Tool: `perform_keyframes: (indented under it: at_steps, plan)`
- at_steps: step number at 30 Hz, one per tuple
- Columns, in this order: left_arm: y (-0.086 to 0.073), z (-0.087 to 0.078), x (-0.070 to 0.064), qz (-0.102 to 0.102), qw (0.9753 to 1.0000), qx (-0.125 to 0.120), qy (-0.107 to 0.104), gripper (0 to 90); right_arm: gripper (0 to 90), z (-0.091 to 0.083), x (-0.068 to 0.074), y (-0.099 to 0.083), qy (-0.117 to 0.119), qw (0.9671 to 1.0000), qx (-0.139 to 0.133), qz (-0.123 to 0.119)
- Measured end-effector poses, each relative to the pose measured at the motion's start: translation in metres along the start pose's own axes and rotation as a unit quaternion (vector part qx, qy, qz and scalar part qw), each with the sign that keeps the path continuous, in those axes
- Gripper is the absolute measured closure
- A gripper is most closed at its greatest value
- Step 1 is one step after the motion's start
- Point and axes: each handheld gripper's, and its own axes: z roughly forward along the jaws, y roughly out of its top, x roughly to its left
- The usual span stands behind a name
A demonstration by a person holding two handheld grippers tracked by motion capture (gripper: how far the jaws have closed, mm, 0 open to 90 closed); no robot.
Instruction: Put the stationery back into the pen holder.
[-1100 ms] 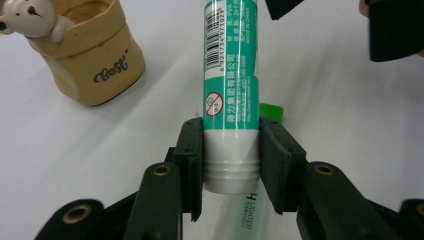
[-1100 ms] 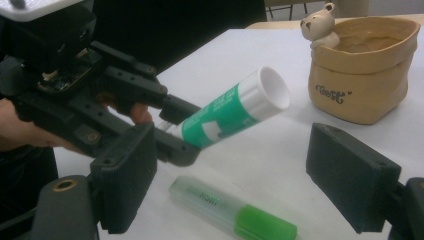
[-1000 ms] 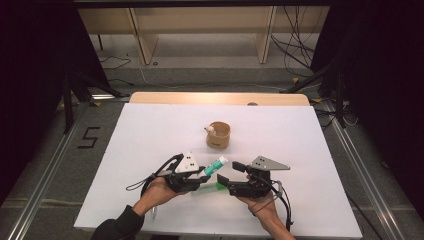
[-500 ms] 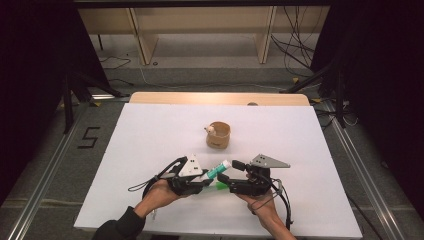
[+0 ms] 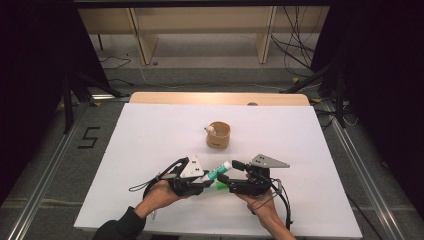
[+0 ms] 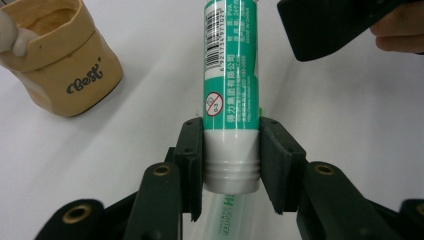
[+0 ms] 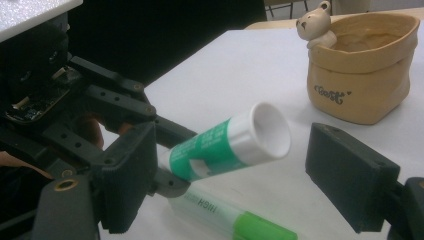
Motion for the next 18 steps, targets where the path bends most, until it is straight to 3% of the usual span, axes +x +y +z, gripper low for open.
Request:
perform_keyframes:
  at_steps: [6, 11, 15, 18]
  plan:
    - [0.002, -0.001, 0.000, 0.008, 0.9998, 0.015, -0.005, 64.8, 21.6, -0.002, 0.000, 0.000, -0.006, 0.9998, 0.003, -0.017]
    - [0.008, -0.003, 0.000, 0.032, 0.9980, 0.052, -0.017, 64.9, 21.3, -0.006, 0.001, 0.002, -0.014, 0.9987, 0.012, -0.047]
    - [0.015, -0.007, 0.003, 0.040, 0.9950, 0.085, -0.033, 64.9, 21.2, -0.012, 0.004, 0.005, -0.021, 0.9950, 0.032, -0.093]
    - [0.020, -0.010, 0.004, 0.044, 0.9921, 0.107, -0.050, 64.9, 21.3, -0.015, 0.008, 0.009, -0.012, 0.9894, 0.056, -0.133]
